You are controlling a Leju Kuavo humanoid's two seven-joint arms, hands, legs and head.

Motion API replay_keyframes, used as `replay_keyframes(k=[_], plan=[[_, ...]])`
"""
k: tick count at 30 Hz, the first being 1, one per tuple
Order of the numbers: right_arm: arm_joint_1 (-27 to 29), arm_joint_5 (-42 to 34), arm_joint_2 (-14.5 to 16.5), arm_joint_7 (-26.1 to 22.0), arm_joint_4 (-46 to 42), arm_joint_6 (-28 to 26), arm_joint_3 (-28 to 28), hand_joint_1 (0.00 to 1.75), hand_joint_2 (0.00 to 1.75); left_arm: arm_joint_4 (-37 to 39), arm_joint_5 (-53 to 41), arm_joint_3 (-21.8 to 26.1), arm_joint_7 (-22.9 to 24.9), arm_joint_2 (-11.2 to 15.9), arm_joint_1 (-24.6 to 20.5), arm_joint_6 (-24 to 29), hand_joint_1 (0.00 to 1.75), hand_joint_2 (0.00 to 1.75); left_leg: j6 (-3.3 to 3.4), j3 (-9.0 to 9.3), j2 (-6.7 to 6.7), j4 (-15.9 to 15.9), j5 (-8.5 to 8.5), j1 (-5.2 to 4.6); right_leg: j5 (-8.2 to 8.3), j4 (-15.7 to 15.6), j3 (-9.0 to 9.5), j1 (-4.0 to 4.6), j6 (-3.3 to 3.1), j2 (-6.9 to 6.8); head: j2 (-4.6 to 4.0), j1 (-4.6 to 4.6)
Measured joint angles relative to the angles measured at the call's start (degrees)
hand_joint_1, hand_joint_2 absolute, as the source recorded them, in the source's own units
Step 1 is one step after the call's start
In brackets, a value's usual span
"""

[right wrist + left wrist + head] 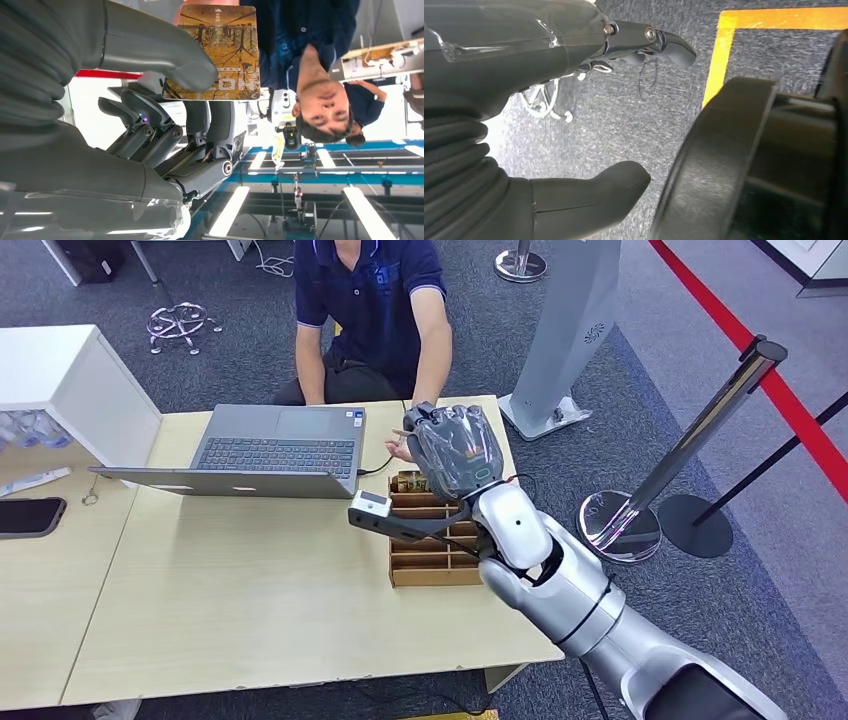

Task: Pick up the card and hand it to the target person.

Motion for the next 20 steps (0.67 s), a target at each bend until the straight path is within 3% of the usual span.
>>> replay_keyframes(k=[11, 12, 15, 16, 20], plan=[[-3.2, 0.6, 1.6, -0.9, 11.4, -1.2, 1.6, 1.75, 1.75, -0.3, -1.4, -0.4, -0.6, 0.0, -0.8, -0.7, 0.00, 1.75, 0.00, -0.03, -0.02, 0.0, 0.00, 0.00, -0.01, 0.0, -0.02, 0.00, -0.01, -0.01, 0.00, 0.00], [-3.3, 0.8, 1.6, -0.9, 11.9, -1.1, 1.7, 1.66, 1.75, -0.3, -1.5, -0.4, -0.6, 0.0, -0.8, -0.7, 0.00, 1.75, 0.00, -0.03, -0.02, 0.0, 0.00, 0.00, -0.01, 0.0, -0.02, 0.00, 0.00, -0.01, 0.00, 0.01], [-3.5, 1.6, 1.7, -0.8, 13.1, -0.8, 2.2, 0.37, 1.75, -0.3, -1.8, -0.4, -0.6, 0.0, -0.8, -0.7, 0.00, 1.75, 0.00, -0.02, -0.02, 0.0, 0.00, 0.00, 0.00, 0.0, -0.02, 0.00, 0.00, -0.01, 0.00, 0.00], [-3.5, 1.8, 1.7, -0.7, 13.5, -0.6, 2.4, 0.01, 1.75, -0.3, -1.9, -0.4, -0.6, 0.0, -0.8, -0.7, 0.00, 1.75, 0.00, -0.02, -0.02, 0.0, 0.00, 0.00, 0.00, 0.0, -0.02, 0.00, 0.00, -0.01, 0.00, -0.01], [-3.4, 1.4, 1.7, -0.4, 14.9, 0.9, 2.8, 0.00, 1.75, -0.3, -2.0, -0.4, -0.6, -0.1, -0.8, -0.7, 0.00, 1.75, 0.00, -0.01, -0.02, 0.0, 0.00, 0.00, 0.00, 0.0, -0.02, 0.00, 0.00, -0.01, 0.00, 0.00]])
